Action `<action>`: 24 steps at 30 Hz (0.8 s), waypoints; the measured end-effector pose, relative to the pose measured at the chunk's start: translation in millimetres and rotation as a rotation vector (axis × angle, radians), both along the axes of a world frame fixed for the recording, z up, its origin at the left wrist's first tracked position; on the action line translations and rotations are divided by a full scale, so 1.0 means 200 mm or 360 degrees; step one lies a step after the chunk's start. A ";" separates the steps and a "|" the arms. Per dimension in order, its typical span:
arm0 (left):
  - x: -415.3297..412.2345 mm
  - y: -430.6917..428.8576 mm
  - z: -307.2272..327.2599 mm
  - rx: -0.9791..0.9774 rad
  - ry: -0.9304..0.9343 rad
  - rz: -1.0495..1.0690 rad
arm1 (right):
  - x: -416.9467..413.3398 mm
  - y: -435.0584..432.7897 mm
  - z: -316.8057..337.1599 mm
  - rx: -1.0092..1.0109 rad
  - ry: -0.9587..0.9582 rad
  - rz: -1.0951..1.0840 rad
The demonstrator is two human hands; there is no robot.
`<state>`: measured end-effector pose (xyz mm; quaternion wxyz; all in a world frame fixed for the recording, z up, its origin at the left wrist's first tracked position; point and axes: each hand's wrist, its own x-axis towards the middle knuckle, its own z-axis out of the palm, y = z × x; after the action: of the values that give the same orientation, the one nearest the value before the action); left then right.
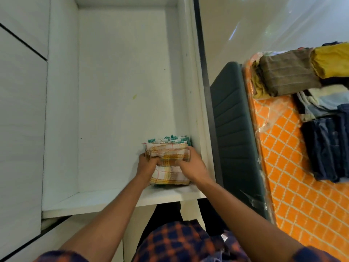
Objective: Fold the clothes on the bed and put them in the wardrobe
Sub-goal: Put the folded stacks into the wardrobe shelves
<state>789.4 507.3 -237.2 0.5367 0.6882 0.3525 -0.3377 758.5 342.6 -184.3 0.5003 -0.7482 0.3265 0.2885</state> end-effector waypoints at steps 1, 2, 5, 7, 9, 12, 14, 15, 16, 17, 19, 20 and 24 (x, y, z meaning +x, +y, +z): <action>0.01 -0.01 0.05 0.0126 -0.0116 -0.0046 | 0.00 -0.04 0.07 0.0093 -0.0024 0.0025; 0.03 0.00 0.08 0.0292 -0.0274 -0.0107 | 0.00 -0.08 0.15 0.0190 -0.0053 0.0079; 0.15 -0.08 0.27 0.0423 -0.0706 -0.0141 | -0.02 -0.30 0.32 0.0328 -0.0171 0.0295; 0.24 -0.23 0.42 0.0284 -0.0786 -0.0093 | -0.07 -0.54 0.38 0.0180 -0.0298 0.0379; 0.31 -0.44 0.53 0.0154 -0.0835 -0.0138 | -0.15 -0.84 0.37 -0.0035 -0.0384 0.0291; 0.33 -0.85 0.61 0.0016 -0.0927 -0.0330 | -0.33 -1.34 0.31 -0.0264 -0.0369 -0.0063; 0.28 -1.17 0.59 -0.0030 -0.0927 -0.0584 | -0.49 -1.68 0.26 -0.0411 -0.0323 -0.0367; 0.25 -1.35 0.56 -0.0049 -0.0907 -0.0723 | -0.57 -1.86 0.23 -0.0475 -0.0291 -0.0495; 0.20 -1.51 0.53 -0.0081 -0.0874 -0.0853 | -0.65 -2.00 0.19 -0.0530 -0.0278 -0.0629; 0.16 -1.69 0.49 -0.0108 -0.0826 -0.0988 | -0.73 -2.16 0.16 -0.0582 -0.0278 -0.0793; 0.07 -1.98 0.40 -0.0141 -0.0707 -0.1195 | -0.84 -2.39 0.09 -0.0644 -0.0312 -0.1122; 0.02 -2.16 0.35 -0.0160 -0.0605 -0.1274 | -0.90 -2.51 0.05 -0.0672 -0.0320 -0.1290; -0.12 -2.73 0.15 -0.0260 -0.0136 -0.1364 | -1.01 -2.94 -0.09 -0.0734 -0.0322 -0.1605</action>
<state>766.2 -38.7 -207.4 0.4149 0.7410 -0.0153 -0.5277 556.6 -245.1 -202.7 0.4286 -0.6134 0.6488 -0.1383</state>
